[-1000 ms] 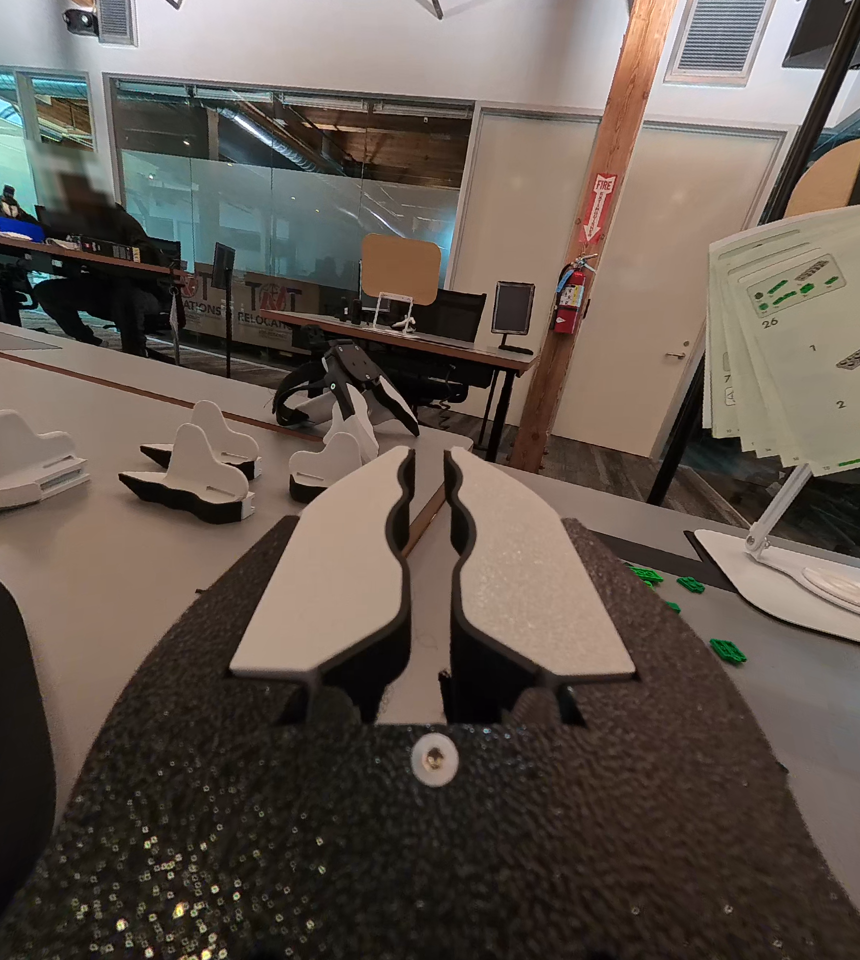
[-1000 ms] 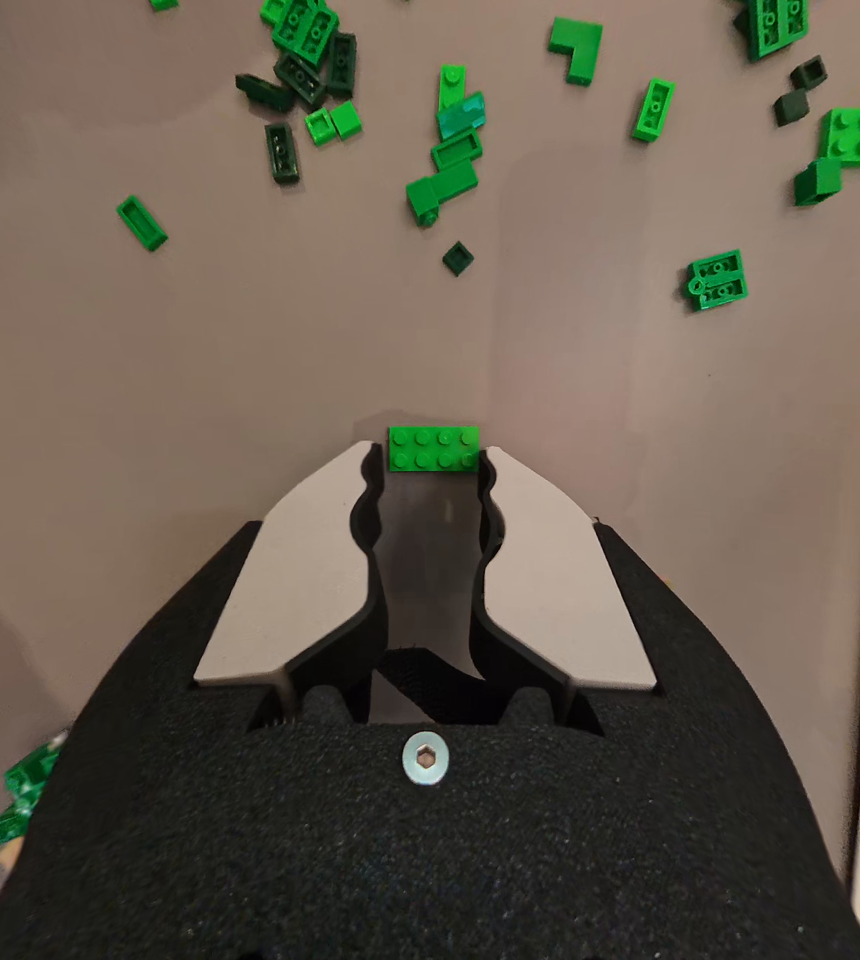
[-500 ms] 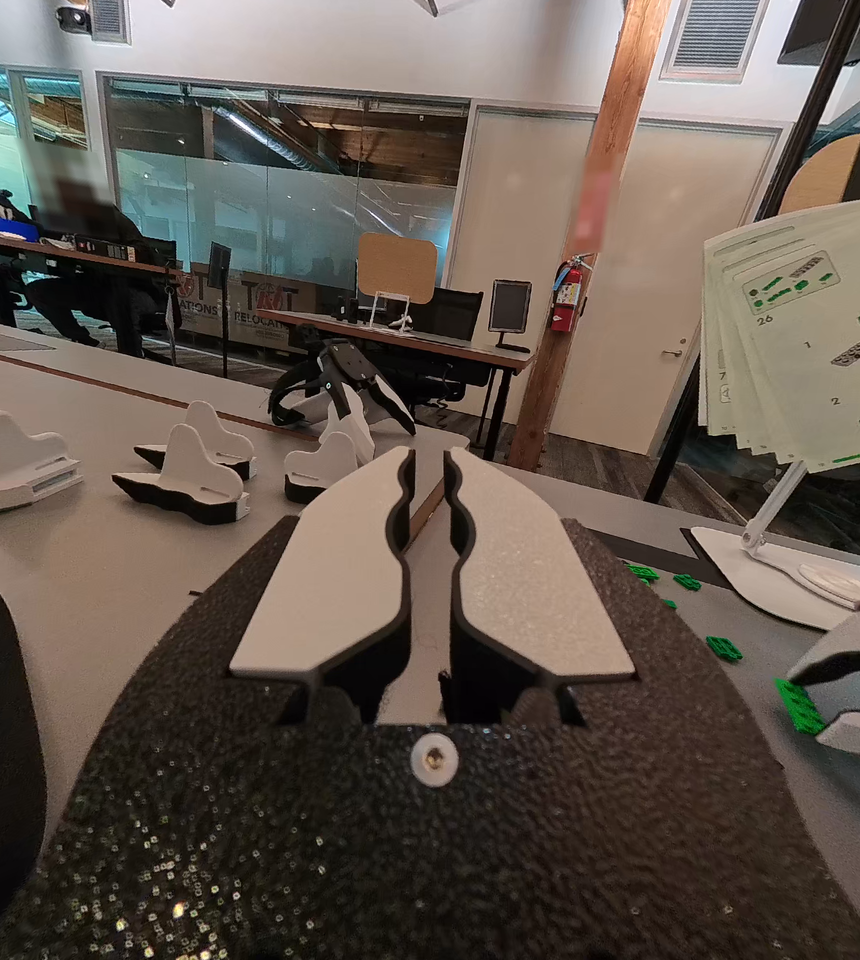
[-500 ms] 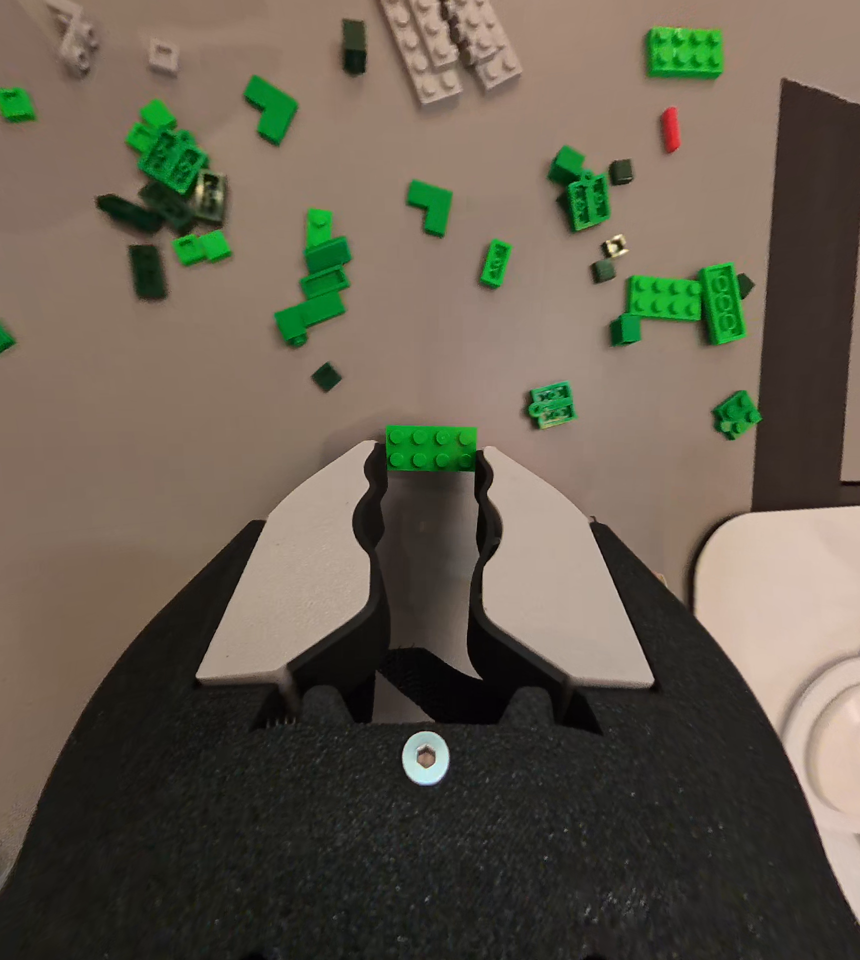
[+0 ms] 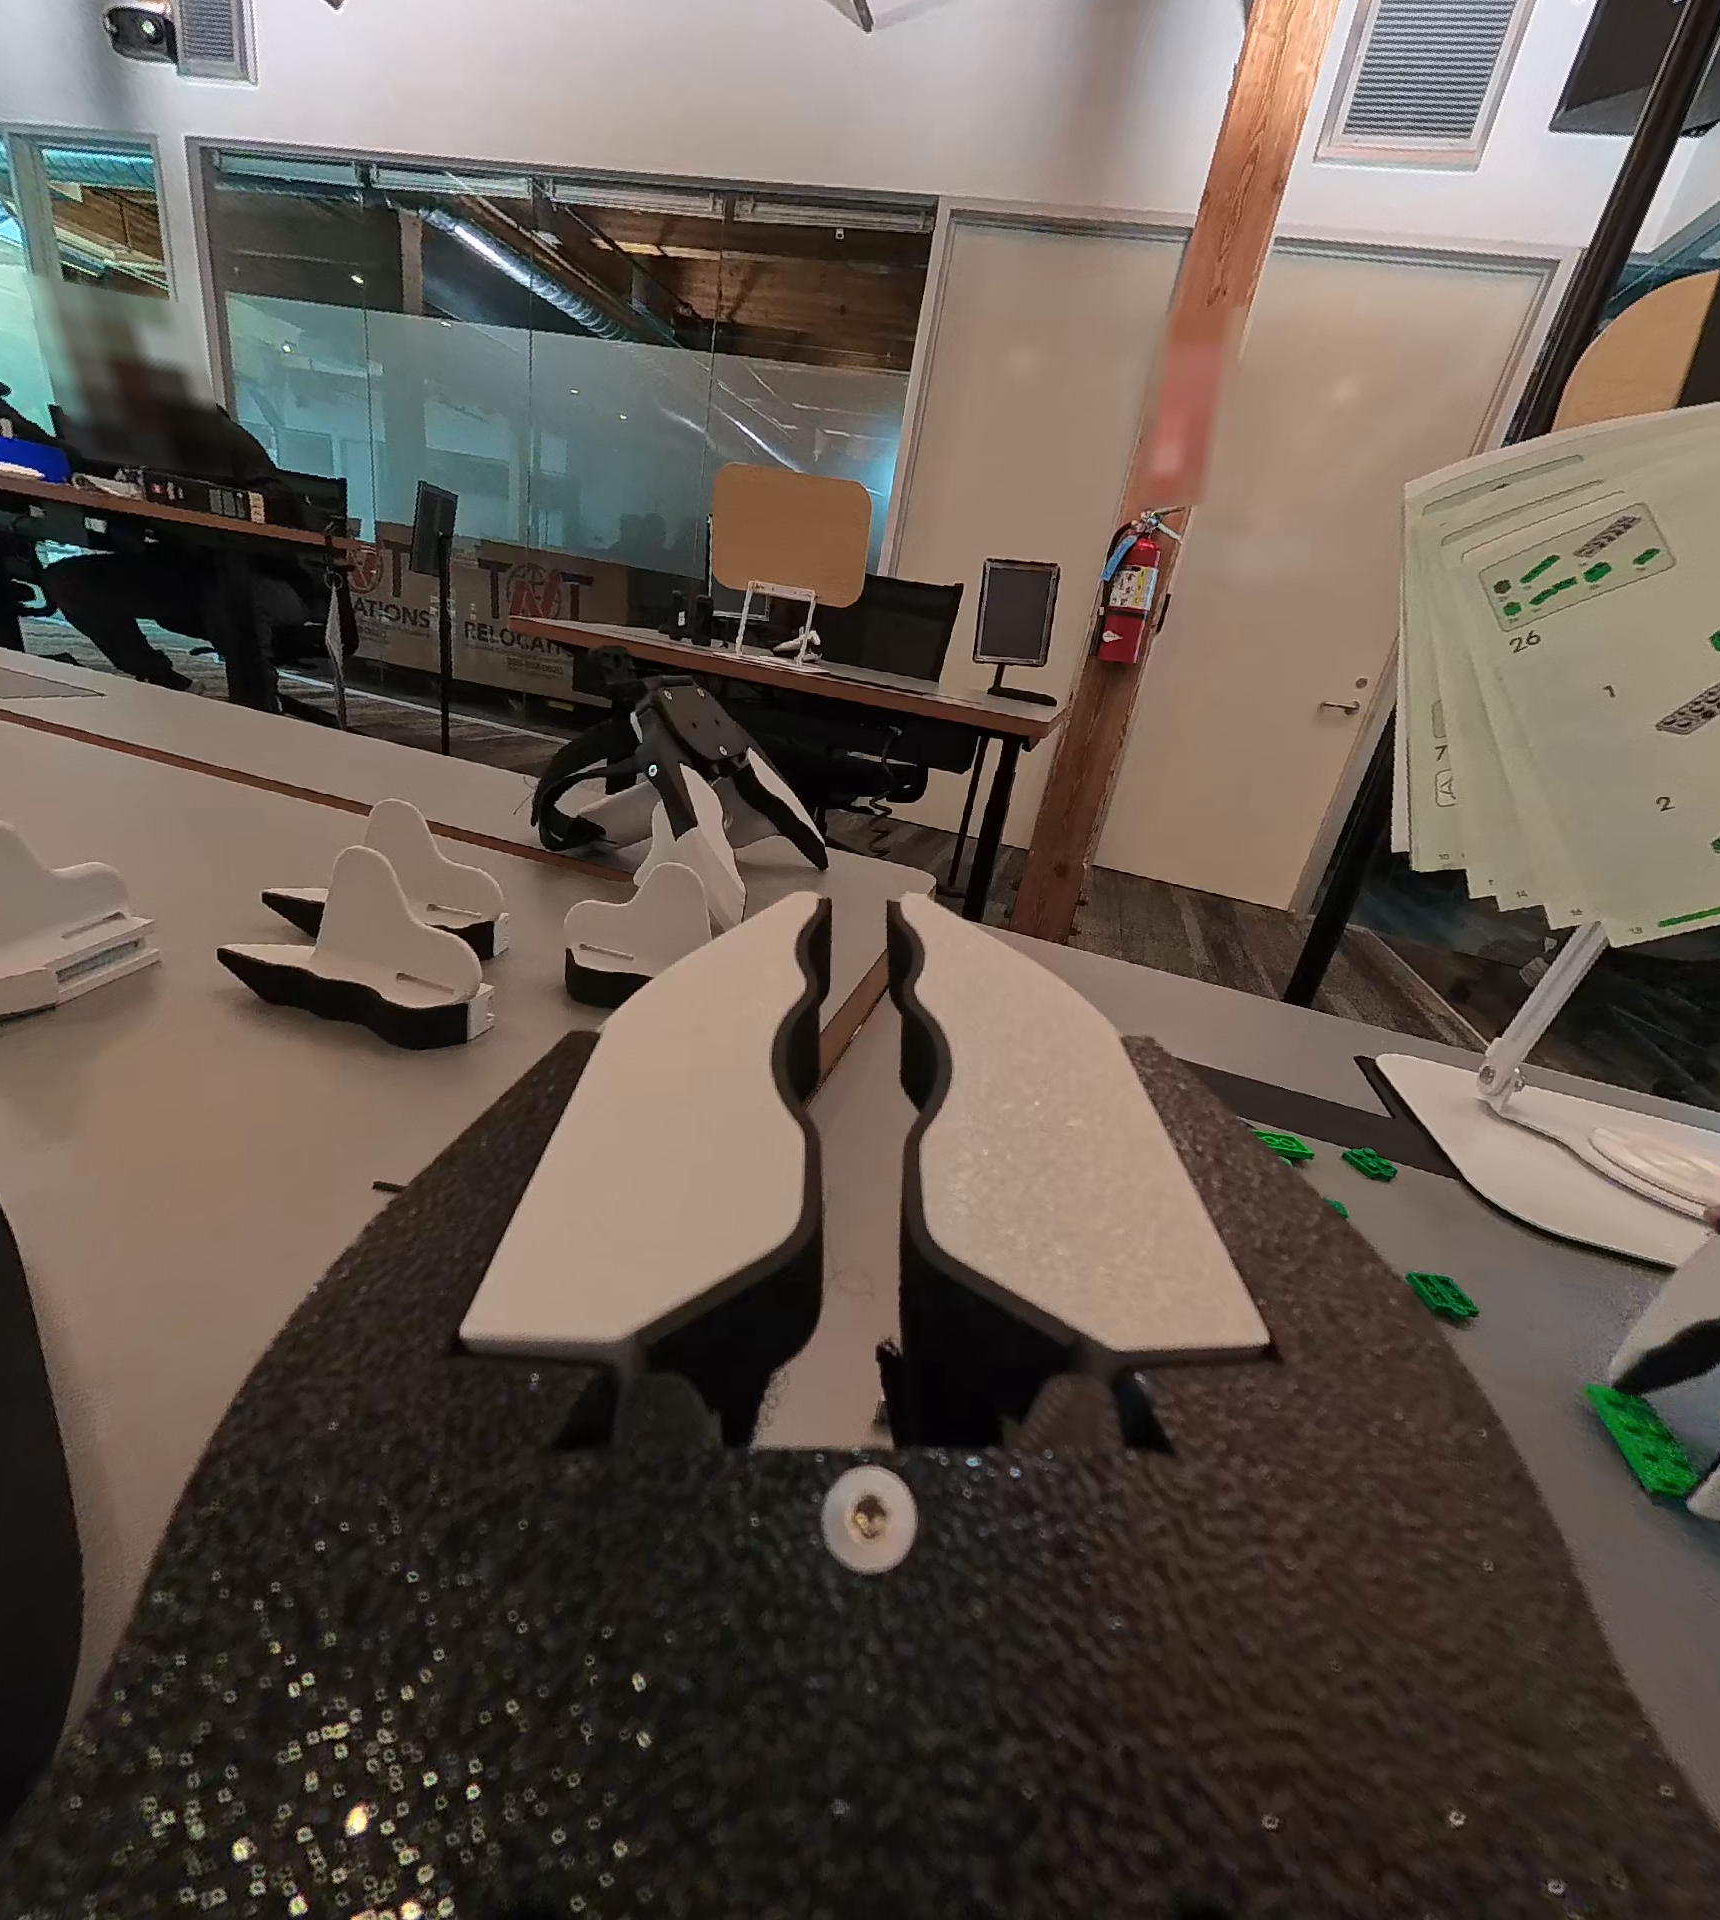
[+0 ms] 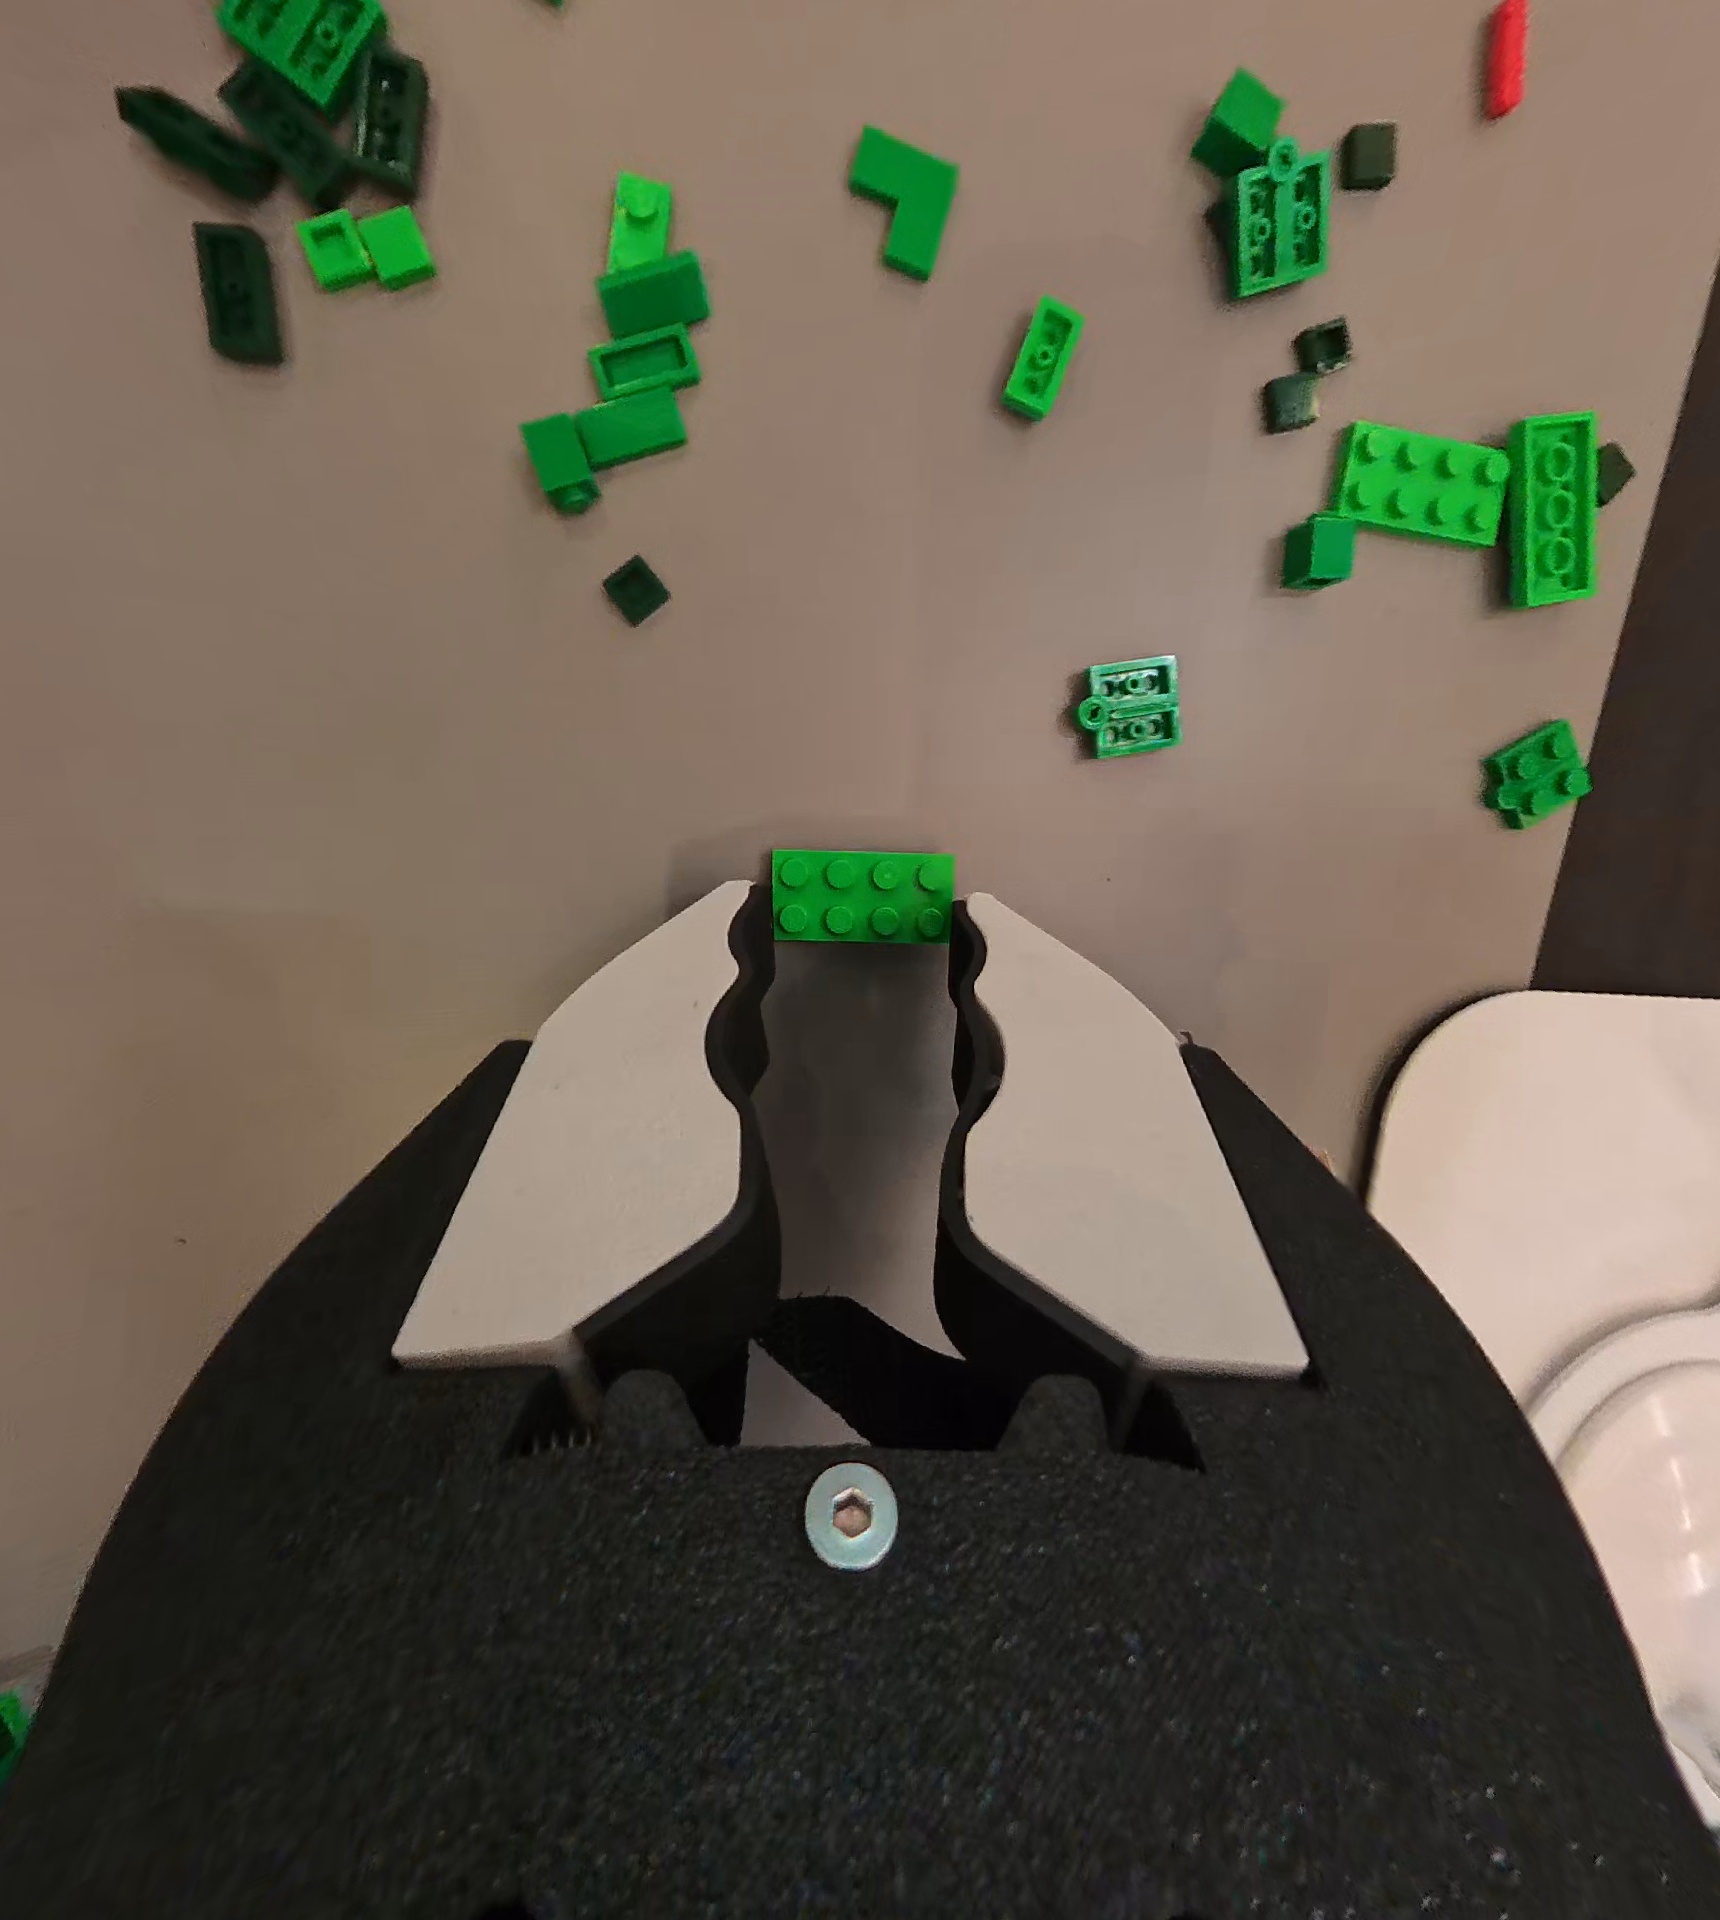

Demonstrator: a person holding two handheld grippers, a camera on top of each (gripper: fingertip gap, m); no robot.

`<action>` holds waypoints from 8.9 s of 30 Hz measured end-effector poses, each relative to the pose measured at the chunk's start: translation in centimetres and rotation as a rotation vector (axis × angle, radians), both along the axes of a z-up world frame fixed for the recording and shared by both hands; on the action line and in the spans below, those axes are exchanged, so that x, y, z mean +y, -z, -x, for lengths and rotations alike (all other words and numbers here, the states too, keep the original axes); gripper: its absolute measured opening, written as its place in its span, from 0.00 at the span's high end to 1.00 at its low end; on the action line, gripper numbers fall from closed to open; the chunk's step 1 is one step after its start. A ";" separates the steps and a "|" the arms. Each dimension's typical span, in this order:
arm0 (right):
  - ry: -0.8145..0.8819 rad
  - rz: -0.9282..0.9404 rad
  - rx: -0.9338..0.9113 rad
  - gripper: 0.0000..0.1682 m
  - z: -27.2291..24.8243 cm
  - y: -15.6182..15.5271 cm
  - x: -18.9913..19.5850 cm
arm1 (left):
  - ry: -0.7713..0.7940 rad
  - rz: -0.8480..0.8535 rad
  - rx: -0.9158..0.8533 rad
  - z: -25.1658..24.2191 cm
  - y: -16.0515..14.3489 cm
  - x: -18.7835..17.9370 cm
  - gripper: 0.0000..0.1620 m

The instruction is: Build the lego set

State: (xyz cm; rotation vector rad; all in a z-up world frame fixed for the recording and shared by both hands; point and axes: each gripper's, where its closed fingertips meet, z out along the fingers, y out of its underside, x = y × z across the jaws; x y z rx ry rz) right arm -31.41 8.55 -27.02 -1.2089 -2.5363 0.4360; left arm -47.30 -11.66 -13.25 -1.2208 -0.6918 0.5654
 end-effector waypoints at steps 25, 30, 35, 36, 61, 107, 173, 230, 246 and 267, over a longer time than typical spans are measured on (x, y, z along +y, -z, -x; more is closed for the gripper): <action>-0.194 0.038 0.199 0.83 7.5 -2.7 -2.7 | 0.006 0.010 0.001 -0.1 0.1 0.3 0.94; -0.230 -0.013 0.189 0.83 11.2 -1.6 -2.1 | 0.005 0.006 0.001 -0.1 0.0 0.2 0.94; -0.246 0.019 0.137 0.83 12.7 -1.2 -2.3 | 0.015 0.008 0.000 -0.2 0.0 0.5 0.94; -0.241 0.022 0.114 0.83 12.8 -0.9 -2.2 | 0.017 0.013 0.002 -0.3 0.0 0.6 0.94; -0.282 -0.089 0.097 0.89 11.7 -1.2 -0.7 | 0.022 0.006 -0.001 -0.3 0.0 0.7 0.94; -0.219 -0.007 0.178 0.84 7.9 -3.8 -3.3 | 0.036 0.008 -0.006 -0.4 0.1 1.0 0.94; 0.591 0.056 1.286 1.00 -20.6 -10.6 2.9 | 0.763 0.285 0.259 -25.5 3.3 18.5 0.94; 0.575 0.054 1.279 1.00 -20.5 -10.5 2.8 | 0.834 0.341 0.278 -26.8 4.2 18.6 0.95; 0.302 -0.070 1.178 0.94 -21.1 -9.0 -0.7 | 0.843 0.345 0.261 -26.7 4.4 18.7 0.95; 0.583 -0.160 1.177 0.89 -22.5 -9.7 4.5 | 0.847 0.359 0.268 -26.9 4.6 18.8 0.95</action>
